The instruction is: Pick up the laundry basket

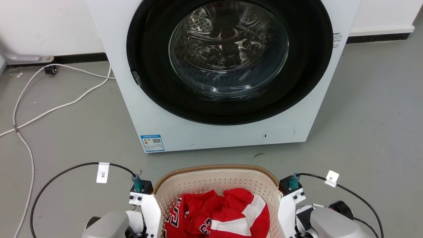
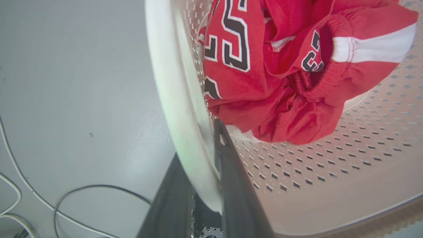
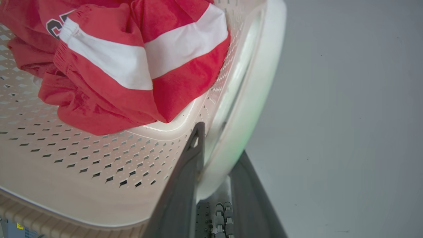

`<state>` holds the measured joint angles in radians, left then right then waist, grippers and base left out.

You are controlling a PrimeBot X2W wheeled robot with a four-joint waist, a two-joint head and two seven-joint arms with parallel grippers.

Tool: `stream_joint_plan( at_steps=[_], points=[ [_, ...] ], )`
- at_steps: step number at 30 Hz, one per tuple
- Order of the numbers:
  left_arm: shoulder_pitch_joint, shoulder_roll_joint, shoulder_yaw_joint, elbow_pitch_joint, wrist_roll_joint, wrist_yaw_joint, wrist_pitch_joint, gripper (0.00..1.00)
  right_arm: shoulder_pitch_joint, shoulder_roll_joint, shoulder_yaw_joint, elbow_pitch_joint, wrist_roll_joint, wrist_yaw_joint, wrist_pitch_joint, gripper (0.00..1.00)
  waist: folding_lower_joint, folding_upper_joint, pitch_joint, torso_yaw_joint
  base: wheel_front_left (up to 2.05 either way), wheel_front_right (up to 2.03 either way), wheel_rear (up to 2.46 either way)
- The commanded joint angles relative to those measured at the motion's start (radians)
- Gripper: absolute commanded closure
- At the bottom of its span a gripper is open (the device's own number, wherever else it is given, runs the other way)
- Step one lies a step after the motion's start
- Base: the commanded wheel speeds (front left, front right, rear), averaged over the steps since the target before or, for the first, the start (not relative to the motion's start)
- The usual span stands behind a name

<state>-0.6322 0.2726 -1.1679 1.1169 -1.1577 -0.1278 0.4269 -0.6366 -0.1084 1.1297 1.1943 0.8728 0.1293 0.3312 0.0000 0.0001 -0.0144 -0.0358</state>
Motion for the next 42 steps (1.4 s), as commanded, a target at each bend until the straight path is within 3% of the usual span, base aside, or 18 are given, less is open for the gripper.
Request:
stream_joint_plan(
  at_steps=[1, 42],
  points=[
    [0.011, -0.003, -0.008, -0.002, -0.003, -0.004, -0.007, 1.0, -0.001, -0.001, 0.013, 0.001, 0.007, 0.002, -0.005, 1.0, 0.0, -0.0001, 0.0, 0.001, 0.0, 0.0, 0.0],
    [-0.02, -0.006, -0.078, 0.007, -0.066, -0.004, -0.038, 1.0, -0.034, 0.005, 0.121, 0.029, 0.111, 0.002, -0.057, 1.0, 0.0, -0.0001, 0.005, 0.006, 0.0, 0.0, 0.0]
  ],
)
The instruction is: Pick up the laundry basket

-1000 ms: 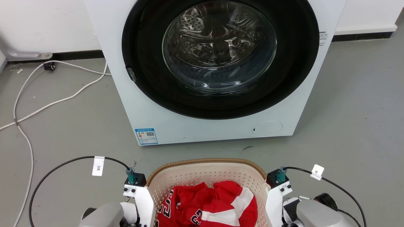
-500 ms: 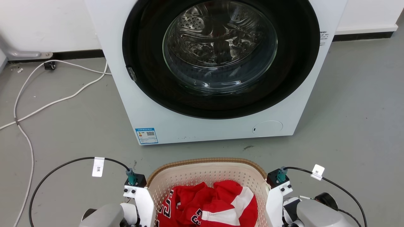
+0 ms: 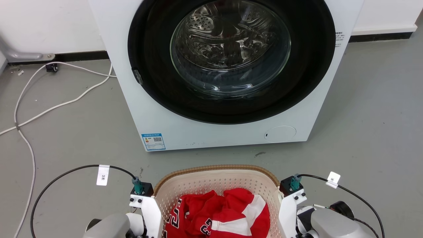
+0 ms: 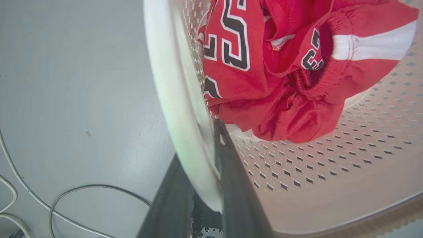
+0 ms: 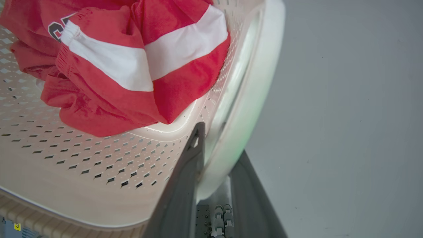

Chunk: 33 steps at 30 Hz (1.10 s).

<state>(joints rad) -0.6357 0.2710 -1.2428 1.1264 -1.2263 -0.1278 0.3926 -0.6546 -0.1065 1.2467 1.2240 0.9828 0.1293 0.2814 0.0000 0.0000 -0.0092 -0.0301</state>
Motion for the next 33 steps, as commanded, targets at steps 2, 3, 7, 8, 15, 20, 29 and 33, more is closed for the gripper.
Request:
stream_joint_plan(
  at_steps=[2, 3, 7, 8, 15, 20, 29, 33],
  points=[
    [-0.017, -0.005, -0.005, -0.002, 0.0, -0.004, -0.005, 1.0, -0.017, 0.003, 0.006, 0.0, 0.003, 0.002, -0.009, 1.0, 0.0, 0.0, 0.0, 0.0, 0.0, 0.0, 0.0],
    [-0.017, -0.005, -0.007, -0.002, -0.001, -0.004, -0.006, 1.0, -0.017, 0.003, 0.008, 0.0, 0.004, 0.002, -0.009, 1.0, 0.0, 0.0, 0.0, 0.0, 0.0, 0.0, 0.0],
    [-0.017, -0.006, -0.011, -0.001, -0.005, -0.004, -0.008, 1.0, -0.017, 0.004, 0.013, 0.001, 0.008, 0.002, -0.01, 1.0, 0.0, 0.0, -0.001, 0.0, 0.0, 0.0, 0.0],
    [-0.016, -0.006, -0.012, -0.001, -0.005, -0.004, -0.009, 1.0, -0.017, 0.004, 0.014, 0.001, 0.008, 0.002, -0.011, 1.0, 0.0, 0.0, -0.001, 0.0, 0.0, 0.0, 0.0],
    [-0.018, -0.006, -0.017, -0.002, -0.011, -0.004, -0.011, 1.0, -0.019, 0.005, 0.02, 0.003, 0.015, 0.002, -0.012, 1.0, 0.0, 0.0, -0.002, 0.0, 0.0, 0.0, 0.0],
    [-0.02, -0.005, -0.021, -0.002, -0.014, -0.004, -0.014, 1.0, -0.018, 0.005, 0.023, 0.004, 0.017, 0.002, -0.013, 1.0, 0.0, 0.0, -0.002, 0.0, 0.0, 0.0, 0.0],
    [-0.022, -0.005, -0.026, -0.003, -0.02, -0.004, -0.017, 1.0, -0.018, 0.005, 0.027, 0.004, 0.023, 0.002, -0.013, 1.0, 0.0, 0.0, -0.001, 0.001, 0.0, 0.0, 0.0],
    [-0.022, -0.006, -0.027, -0.004, -0.023, -0.004, -0.018, 1.0, -0.018, 0.005, 0.029, 0.005, 0.025, 0.002, -0.014, 1.0, 0.0, 0.0, -0.001, 0.002, 0.0, 0.0, 0.0]
  ],
)
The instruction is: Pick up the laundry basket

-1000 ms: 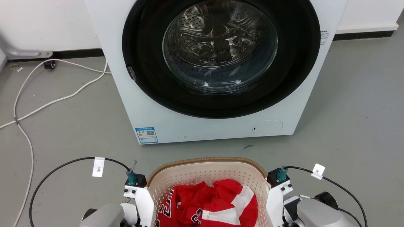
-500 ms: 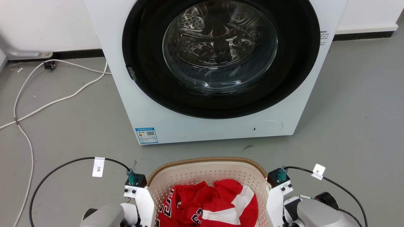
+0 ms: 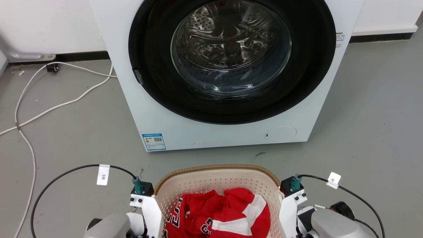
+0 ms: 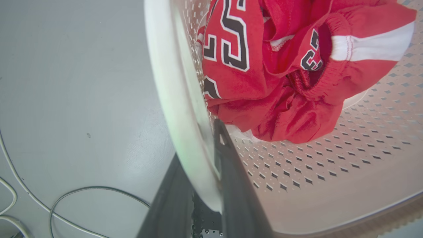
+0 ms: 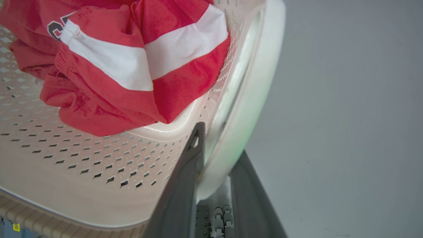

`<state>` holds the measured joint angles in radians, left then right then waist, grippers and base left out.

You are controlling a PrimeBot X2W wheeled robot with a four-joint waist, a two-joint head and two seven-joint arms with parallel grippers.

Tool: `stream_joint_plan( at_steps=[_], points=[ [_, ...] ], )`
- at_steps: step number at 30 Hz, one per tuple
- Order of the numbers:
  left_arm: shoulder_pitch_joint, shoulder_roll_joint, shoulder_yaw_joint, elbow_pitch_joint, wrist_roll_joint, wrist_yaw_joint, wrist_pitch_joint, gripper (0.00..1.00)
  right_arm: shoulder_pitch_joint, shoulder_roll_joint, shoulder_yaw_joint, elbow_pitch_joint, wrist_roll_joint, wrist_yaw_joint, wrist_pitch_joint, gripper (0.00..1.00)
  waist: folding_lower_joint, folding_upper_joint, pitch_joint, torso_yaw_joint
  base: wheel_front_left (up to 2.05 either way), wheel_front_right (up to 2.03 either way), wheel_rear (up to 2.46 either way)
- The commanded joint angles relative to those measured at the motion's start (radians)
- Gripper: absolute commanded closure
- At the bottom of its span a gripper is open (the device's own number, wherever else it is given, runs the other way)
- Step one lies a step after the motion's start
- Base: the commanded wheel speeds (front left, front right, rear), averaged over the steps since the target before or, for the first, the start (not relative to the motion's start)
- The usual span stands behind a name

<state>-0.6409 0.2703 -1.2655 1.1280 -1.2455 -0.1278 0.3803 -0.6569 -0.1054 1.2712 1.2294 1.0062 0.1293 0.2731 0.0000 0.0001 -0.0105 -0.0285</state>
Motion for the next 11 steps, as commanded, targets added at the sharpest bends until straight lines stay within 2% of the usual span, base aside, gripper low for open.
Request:
stream_joint_plan(
  at_steps=[1, 11],
  points=[
    [-0.017, -0.006, -0.005, -0.007, -0.005, -0.004, -0.006, 1.0, -0.015, 0.004, 0.005, 0.0, 0.002, 0.002, -0.006, 1.0, 0.0, -0.0001, 0.0, 0.001, 0.0, 0.0, 0.0],
    [-0.019, -0.003, -0.008, -0.008, -0.007, -0.004, -0.009, 1.0, -0.015, 0.004, 0.007, 0.001, 0.005, 0.002, -0.007, 1.0, 0.0, -0.0001, 0.001, 0.0, 0.0, 0.0, 0.0]
  ],
)
